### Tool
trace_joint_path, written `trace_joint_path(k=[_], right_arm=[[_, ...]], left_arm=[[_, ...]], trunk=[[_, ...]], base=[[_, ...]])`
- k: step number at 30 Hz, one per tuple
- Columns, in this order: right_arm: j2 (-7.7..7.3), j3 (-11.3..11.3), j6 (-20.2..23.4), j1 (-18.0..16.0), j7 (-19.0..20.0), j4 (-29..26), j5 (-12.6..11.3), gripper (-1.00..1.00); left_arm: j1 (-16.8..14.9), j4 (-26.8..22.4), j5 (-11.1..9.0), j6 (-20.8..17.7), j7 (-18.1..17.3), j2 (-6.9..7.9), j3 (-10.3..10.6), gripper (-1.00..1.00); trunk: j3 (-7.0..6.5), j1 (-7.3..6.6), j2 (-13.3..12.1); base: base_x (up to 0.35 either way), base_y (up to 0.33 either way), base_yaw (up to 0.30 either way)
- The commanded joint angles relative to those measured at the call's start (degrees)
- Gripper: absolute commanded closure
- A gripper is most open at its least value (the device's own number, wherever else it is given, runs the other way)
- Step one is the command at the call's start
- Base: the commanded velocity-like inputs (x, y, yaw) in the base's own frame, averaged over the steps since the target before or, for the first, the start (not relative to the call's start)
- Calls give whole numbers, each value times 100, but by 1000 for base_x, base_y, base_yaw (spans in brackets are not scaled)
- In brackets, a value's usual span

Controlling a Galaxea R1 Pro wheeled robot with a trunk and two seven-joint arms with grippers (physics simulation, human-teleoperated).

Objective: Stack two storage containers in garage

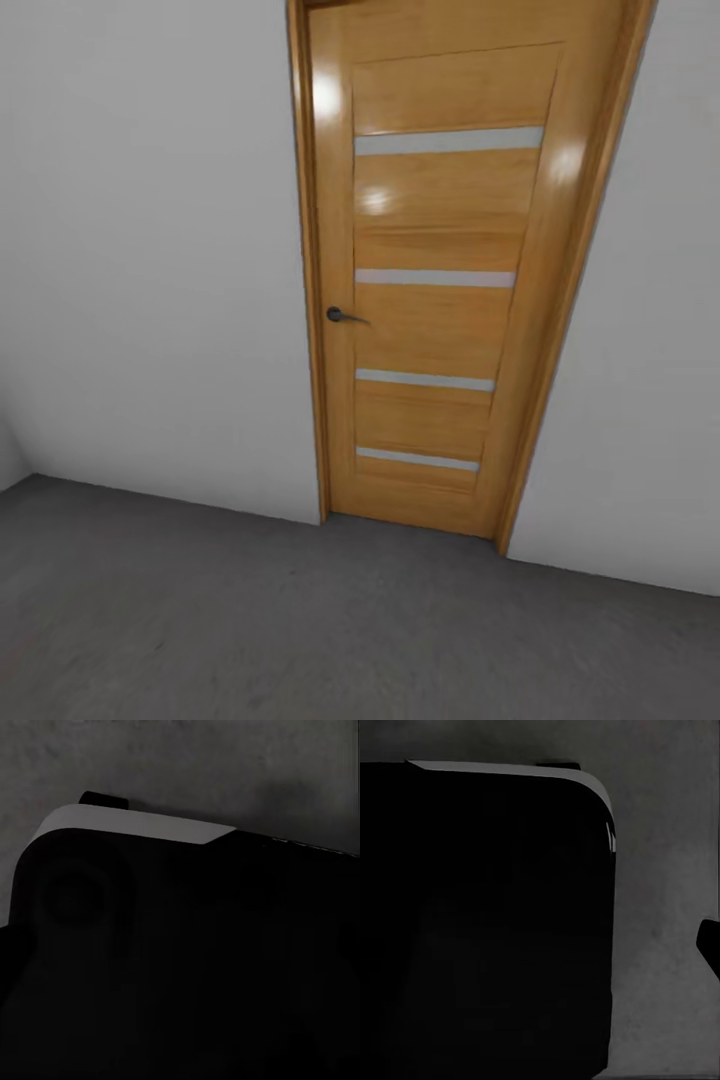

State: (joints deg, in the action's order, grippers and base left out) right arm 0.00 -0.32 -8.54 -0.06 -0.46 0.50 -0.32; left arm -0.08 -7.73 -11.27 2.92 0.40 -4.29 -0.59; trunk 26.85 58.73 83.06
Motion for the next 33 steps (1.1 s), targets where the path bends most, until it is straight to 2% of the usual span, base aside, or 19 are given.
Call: trace_joint_path(k=[1,15,25,33], right_arm=[[2,-4,-25,-1,-25,7,-3,-100],[2,-17,-24,-2,-235,11,-19,-100],[25,-30,-36,-2,-685,11,-14,-100],[7,-24,-59,-2,-737,11,-7,-100]], left_arm=[[-1,1,-33,16,4,-1,-3,-100],[-1,9,-34,16,12,-1,-3,-100],[-1,9,-34,17,14,-1,-3,-100],[-1,9,-34,24,17,-1,-3,-100]], trunk=[[4,0,2],[4,0,2],[4,0,2],[4,0,2]], base=[[0,0,-253],[0,0,-252],[0,0,-235],[0,0,-200]])
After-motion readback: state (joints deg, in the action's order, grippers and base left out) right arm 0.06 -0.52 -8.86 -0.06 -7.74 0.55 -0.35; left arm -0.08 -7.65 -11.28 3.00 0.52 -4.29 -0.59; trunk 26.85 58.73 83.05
